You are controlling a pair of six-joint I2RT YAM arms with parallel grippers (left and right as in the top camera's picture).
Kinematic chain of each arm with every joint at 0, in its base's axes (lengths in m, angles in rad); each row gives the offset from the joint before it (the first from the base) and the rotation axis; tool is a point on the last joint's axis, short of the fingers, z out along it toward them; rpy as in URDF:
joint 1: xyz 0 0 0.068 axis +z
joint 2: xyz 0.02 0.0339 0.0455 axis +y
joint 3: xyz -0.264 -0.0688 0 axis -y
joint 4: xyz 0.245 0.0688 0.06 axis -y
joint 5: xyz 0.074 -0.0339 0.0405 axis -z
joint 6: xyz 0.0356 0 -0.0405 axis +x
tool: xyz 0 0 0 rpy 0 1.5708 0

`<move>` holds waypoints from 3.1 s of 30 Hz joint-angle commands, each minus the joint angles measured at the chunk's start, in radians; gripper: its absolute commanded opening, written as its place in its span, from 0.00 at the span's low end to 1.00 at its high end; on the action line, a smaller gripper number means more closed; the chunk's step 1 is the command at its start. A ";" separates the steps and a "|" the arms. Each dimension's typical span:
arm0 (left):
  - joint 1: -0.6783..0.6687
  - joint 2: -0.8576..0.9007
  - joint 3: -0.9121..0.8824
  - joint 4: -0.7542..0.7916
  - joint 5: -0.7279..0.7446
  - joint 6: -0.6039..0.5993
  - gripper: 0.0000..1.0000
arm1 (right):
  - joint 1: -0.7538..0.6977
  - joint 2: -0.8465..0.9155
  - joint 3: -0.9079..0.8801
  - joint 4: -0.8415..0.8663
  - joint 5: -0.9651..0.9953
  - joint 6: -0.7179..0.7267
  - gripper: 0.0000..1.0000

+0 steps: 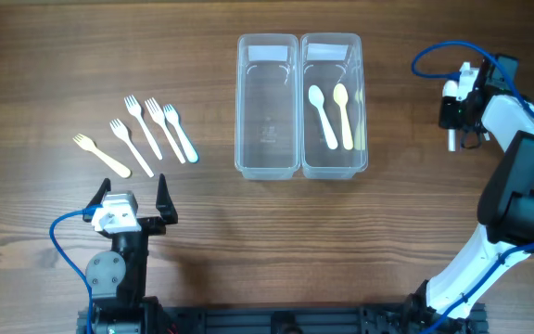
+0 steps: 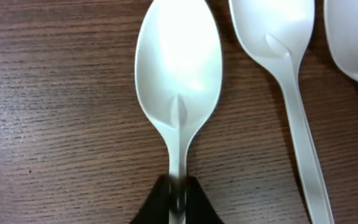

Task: Pack container
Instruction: 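Return right gripper to spoons and grasp next white spoon, then drop white spoon into the right tray, then grasp another white spoon with the right gripper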

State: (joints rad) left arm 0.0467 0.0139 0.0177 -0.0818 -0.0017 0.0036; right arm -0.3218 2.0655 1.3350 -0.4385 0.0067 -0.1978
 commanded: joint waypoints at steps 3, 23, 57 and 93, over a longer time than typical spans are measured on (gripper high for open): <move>-0.006 -0.007 -0.008 0.003 0.009 0.019 1.00 | 0.003 0.013 0.005 -0.024 -0.012 0.054 0.04; -0.006 -0.007 -0.008 0.003 0.009 0.019 1.00 | 0.291 -0.513 0.007 -0.087 -0.192 0.183 0.04; -0.006 -0.007 -0.008 0.003 0.009 0.019 1.00 | 0.463 -0.452 0.003 -0.111 0.145 0.130 0.60; -0.006 -0.007 -0.008 0.003 0.009 0.019 1.00 | -0.103 -0.025 0.000 0.029 -0.041 -0.144 0.78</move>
State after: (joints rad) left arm 0.0467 0.0139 0.0177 -0.0818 -0.0017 0.0036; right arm -0.4232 2.0003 1.3323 -0.4274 -0.0124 -0.3206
